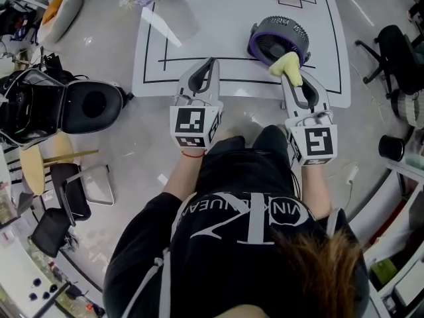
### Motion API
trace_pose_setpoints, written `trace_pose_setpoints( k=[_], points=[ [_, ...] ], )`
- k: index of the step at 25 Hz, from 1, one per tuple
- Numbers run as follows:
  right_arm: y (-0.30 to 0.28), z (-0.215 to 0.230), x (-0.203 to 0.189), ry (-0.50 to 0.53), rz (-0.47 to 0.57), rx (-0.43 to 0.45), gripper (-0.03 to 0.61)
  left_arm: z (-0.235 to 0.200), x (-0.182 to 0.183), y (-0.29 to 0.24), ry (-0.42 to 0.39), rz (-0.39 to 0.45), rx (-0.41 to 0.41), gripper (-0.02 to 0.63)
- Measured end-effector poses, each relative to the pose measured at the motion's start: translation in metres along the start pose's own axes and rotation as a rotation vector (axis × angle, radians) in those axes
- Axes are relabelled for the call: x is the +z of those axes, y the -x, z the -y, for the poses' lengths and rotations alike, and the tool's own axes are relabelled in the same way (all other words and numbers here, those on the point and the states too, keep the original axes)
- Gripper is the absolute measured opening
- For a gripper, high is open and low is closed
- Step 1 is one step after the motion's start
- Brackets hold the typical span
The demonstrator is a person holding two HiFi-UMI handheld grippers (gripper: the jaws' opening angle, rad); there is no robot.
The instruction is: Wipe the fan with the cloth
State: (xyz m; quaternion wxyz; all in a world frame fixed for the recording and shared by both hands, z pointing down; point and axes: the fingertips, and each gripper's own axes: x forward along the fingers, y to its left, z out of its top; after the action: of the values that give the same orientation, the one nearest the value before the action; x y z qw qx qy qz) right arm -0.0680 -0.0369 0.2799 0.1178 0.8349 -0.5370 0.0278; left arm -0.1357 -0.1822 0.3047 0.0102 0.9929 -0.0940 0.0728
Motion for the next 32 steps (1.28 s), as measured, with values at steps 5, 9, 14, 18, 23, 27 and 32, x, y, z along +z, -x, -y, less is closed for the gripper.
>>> trace_pose_setpoints(
  k=[5, 9, 14, 18, 23, 27, 32],
  points=[
    [0.014, 0.002, 0.0, -0.001, 0.017, 0.003, 0.081, 0.0, 0.005, 0.007, 0.01, 0.015, -0.004, 0.011],
    [0.02, 0.004, -0.001, -0.011, 0.022, -0.011, 0.081, 0.001, 0.01, 0.014, 0.003, 0.032, -0.005, 0.011],
    [0.022, 0.002, 0.0, -0.012, 0.028, -0.016, 0.081, -0.001, 0.013, 0.02, 0.005, 0.041, 0.004, 0.011],
    [0.024, 0.001, 0.002, -0.008, 0.028, -0.014, 0.081, -0.005, 0.014, 0.026, 0.013, 0.043, 0.015, 0.011],
    [0.022, -0.001, 0.002, -0.006, 0.023, -0.004, 0.081, -0.012, 0.012, 0.032, 0.054, 0.04, 0.033, 0.011],
    [0.022, -0.001, 0.001, -0.013, 0.024, 0.003, 0.081, -0.014, 0.012, 0.034, 0.044, 0.043, 0.045, 0.011],
    [0.022, -0.001, 0.001, -0.023, 0.027, 0.009, 0.082, -0.012, 0.013, 0.033, 0.038, 0.044, 0.036, 0.011]
  ],
)
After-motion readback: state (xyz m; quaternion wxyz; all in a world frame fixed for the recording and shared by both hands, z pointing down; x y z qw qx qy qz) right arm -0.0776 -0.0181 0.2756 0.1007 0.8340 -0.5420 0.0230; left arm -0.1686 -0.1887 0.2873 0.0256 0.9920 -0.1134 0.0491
